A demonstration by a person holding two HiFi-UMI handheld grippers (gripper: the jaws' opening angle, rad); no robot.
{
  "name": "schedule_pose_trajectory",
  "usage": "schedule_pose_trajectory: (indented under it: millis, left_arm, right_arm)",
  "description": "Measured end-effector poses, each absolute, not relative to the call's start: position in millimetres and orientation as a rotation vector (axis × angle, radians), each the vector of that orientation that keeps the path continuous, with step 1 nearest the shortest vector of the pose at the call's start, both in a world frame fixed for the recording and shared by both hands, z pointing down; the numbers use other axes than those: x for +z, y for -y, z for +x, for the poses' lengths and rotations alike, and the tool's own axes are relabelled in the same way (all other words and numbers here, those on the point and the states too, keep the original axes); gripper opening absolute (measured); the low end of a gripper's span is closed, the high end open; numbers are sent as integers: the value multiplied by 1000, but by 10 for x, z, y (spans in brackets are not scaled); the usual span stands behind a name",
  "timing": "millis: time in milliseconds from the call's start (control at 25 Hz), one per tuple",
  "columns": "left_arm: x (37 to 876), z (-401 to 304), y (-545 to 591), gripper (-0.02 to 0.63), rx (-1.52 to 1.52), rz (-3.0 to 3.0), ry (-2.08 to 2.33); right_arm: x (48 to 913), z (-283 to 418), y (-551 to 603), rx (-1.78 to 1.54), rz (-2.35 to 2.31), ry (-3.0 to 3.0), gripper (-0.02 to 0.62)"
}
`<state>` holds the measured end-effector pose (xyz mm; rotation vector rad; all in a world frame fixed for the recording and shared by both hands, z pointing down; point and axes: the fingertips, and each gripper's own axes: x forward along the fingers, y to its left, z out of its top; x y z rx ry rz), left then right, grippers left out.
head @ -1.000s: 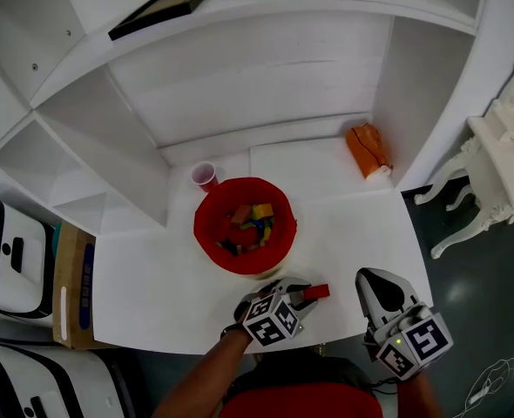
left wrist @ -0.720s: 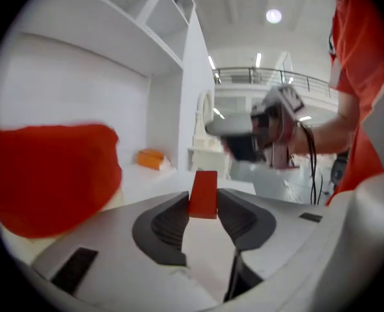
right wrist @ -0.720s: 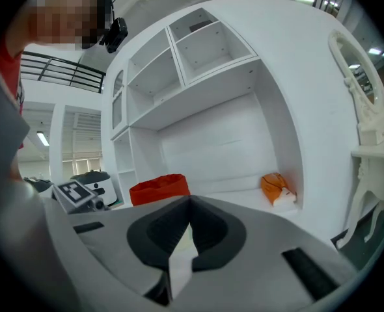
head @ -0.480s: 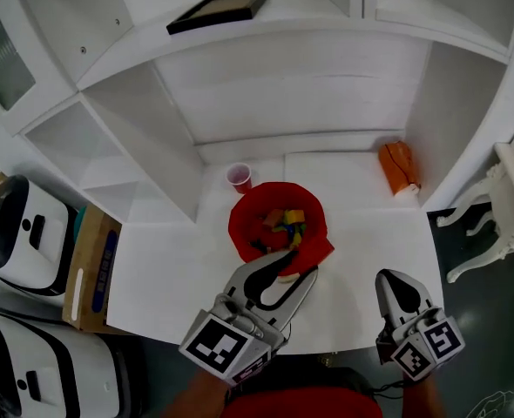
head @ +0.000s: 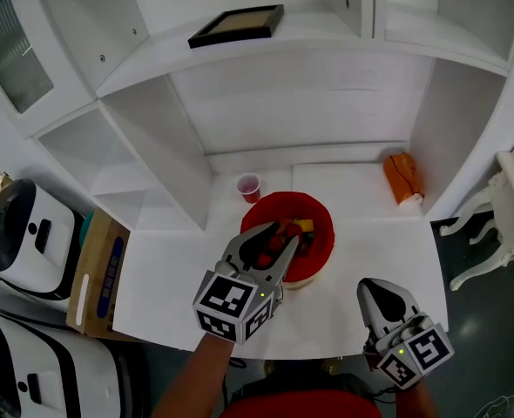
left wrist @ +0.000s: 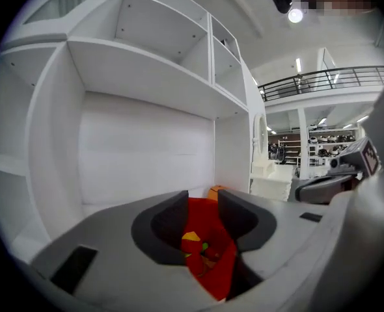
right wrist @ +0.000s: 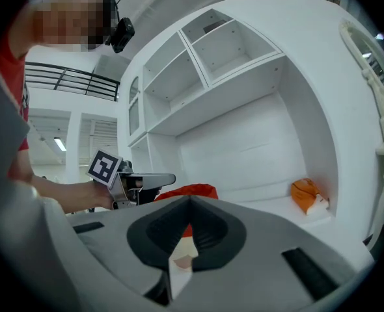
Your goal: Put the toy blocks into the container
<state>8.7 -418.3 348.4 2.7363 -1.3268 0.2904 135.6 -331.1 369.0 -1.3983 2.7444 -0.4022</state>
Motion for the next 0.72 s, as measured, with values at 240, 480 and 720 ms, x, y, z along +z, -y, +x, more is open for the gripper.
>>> schedule_pose_trajectory:
  millis: [240,480,720]
  left_arm:
    - [3333,470,3600,11,92,2916,1122]
    - [3585,770,3231,11,121,2916,1030]
    - [3521,821,3141,11,88,2926,987]
  right_arm:
    - [3572,1220,3241,-335,-1375,-2747,12]
    - [3495,1158,3100,-200,-1398,-2776,12]
    - [3464,1098,3059,-104,-1436,-2793,12]
